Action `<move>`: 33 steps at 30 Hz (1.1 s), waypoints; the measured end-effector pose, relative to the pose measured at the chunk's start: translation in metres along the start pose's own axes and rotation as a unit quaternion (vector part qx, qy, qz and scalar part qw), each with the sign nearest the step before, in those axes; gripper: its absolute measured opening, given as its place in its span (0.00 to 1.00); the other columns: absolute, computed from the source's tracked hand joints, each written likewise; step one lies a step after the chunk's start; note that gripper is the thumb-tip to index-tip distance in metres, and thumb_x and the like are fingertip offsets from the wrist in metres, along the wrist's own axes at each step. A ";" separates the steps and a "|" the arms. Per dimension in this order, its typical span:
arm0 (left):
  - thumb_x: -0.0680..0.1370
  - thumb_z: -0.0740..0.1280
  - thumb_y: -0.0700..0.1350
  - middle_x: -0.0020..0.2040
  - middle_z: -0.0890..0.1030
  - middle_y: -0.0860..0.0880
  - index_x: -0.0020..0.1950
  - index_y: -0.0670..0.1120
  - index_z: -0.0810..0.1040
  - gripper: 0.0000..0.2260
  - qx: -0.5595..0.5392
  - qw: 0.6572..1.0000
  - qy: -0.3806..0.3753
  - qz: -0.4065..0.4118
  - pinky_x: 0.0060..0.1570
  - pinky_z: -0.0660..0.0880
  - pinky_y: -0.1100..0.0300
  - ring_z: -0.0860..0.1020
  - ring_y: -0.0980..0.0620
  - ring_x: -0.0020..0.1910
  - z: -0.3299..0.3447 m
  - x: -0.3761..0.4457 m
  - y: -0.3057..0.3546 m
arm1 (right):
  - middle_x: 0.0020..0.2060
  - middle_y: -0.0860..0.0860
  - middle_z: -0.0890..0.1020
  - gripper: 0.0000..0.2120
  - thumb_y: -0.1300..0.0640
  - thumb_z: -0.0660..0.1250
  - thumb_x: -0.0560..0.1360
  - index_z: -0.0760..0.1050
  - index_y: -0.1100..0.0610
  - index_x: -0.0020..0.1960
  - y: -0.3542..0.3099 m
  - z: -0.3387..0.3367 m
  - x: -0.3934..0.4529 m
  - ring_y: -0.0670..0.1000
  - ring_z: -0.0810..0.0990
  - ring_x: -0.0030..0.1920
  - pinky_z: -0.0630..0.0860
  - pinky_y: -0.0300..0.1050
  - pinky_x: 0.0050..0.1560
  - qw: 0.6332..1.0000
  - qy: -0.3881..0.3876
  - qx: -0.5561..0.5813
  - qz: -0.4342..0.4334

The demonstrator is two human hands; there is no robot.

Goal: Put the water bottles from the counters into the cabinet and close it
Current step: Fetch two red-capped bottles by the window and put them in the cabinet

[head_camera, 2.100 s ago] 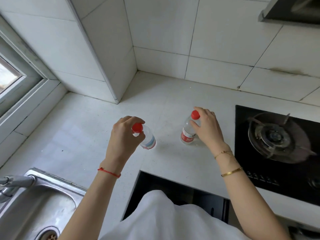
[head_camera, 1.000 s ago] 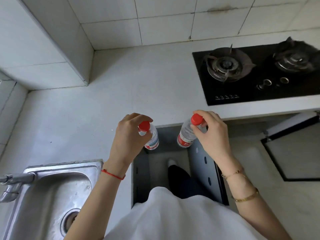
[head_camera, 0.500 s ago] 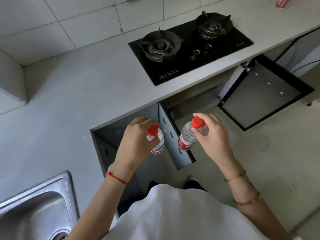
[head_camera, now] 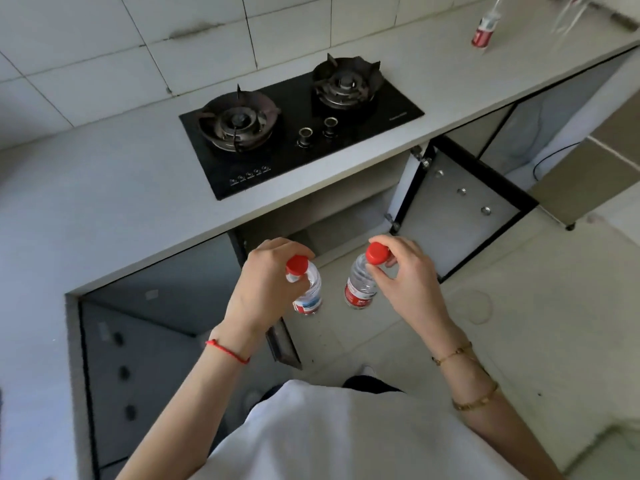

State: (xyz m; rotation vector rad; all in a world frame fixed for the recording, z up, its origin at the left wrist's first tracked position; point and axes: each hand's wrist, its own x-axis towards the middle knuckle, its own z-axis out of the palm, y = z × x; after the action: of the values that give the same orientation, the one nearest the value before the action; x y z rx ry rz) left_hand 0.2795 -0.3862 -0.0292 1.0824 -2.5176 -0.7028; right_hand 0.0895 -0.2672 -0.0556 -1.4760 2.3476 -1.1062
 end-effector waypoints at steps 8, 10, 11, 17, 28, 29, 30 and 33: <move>0.68 0.75 0.39 0.50 0.82 0.53 0.52 0.49 0.82 0.14 -0.048 0.996 0.060 -0.043 0.49 0.78 0.61 0.78 0.55 0.48 0.060 0.062 0.063 | 0.49 0.51 0.79 0.15 0.62 0.73 0.70 0.77 0.56 0.56 0.090 -0.044 0.061 0.51 0.75 0.47 0.73 0.41 0.50 0.998 -0.043 -0.008 -0.048; 0.68 0.74 0.38 0.50 0.82 0.53 0.52 0.49 0.82 0.14 -0.051 0.996 0.058 -0.051 0.49 0.78 0.61 0.78 0.54 0.48 0.071 0.077 0.070 | 0.49 0.50 0.79 0.15 0.62 0.73 0.70 0.76 0.56 0.55 0.104 -0.047 0.077 0.48 0.73 0.46 0.72 0.40 0.49 0.998 -0.048 -0.006 -0.051; 0.68 0.74 0.38 0.50 0.82 0.53 0.52 0.49 0.82 0.14 -0.048 0.996 0.055 -0.056 0.49 0.77 0.61 0.79 0.54 0.48 0.076 0.085 0.073 | 0.49 0.50 0.79 0.14 0.61 0.73 0.70 0.76 0.55 0.55 0.111 -0.047 0.085 0.46 0.72 0.46 0.72 0.40 0.49 0.997 -0.054 -0.005 -0.051; 0.68 0.73 0.37 0.51 0.83 0.51 0.52 0.48 0.83 0.14 -0.045 0.993 0.051 -0.091 0.49 0.77 0.64 0.79 0.54 0.48 0.105 0.128 0.069 | 0.50 0.50 0.79 0.15 0.60 0.74 0.70 0.76 0.55 0.55 0.143 -0.030 0.136 0.50 0.76 0.49 0.75 0.43 0.51 0.994 -0.099 0.009 -0.051; 0.70 0.71 0.37 0.52 0.83 0.50 0.53 0.47 0.83 0.13 -0.051 0.980 0.082 -0.176 0.53 0.77 0.60 0.78 0.52 0.53 0.160 0.205 0.019 | 0.49 0.50 0.79 0.14 0.65 0.73 0.69 0.76 0.57 0.53 0.192 0.051 0.235 0.51 0.75 0.52 0.66 0.35 0.52 0.977 -0.195 0.014 -0.087; 0.69 0.71 0.36 0.52 0.83 0.50 0.52 0.47 0.83 0.13 -0.052 0.978 0.085 -0.183 0.52 0.77 0.60 0.78 0.52 0.53 0.166 0.212 0.012 | 0.49 0.51 0.79 0.14 0.65 0.73 0.69 0.76 0.57 0.53 0.197 0.060 0.243 0.51 0.76 0.51 0.66 0.35 0.51 0.975 -0.201 0.013 -0.091; 0.69 0.71 0.36 0.52 0.83 0.51 0.52 0.47 0.83 0.14 -0.051 0.977 0.087 -0.187 0.52 0.77 0.60 0.77 0.51 0.53 0.173 0.219 0.006 | 0.49 0.51 0.80 0.14 0.65 0.73 0.69 0.76 0.57 0.53 0.201 0.070 0.251 0.51 0.76 0.52 0.66 0.35 0.52 0.974 -0.207 0.014 -0.095; 0.69 0.71 0.34 0.52 0.83 0.51 0.52 0.47 0.83 0.14 -0.042 0.977 0.081 -0.195 0.52 0.76 0.60 0.77 0.50 0.54 0.194 0.237 -0.015 | 0.50 0.52 0.80 0.14 0.65 0.72 0.70 0.76 0.58 0.54 0.214 0.098 0.270 0.53 0.77 0.53 0.69 0.39 0.53 0.969 -0.229 0.014 -0.093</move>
State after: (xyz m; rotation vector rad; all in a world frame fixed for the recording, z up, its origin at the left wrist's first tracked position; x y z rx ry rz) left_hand 0.0416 -0.5094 -0.1782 1.5548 -2.1401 -0.7764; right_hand -0.1516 -0.4892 -0.2012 -1.7473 1.9026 -0.7254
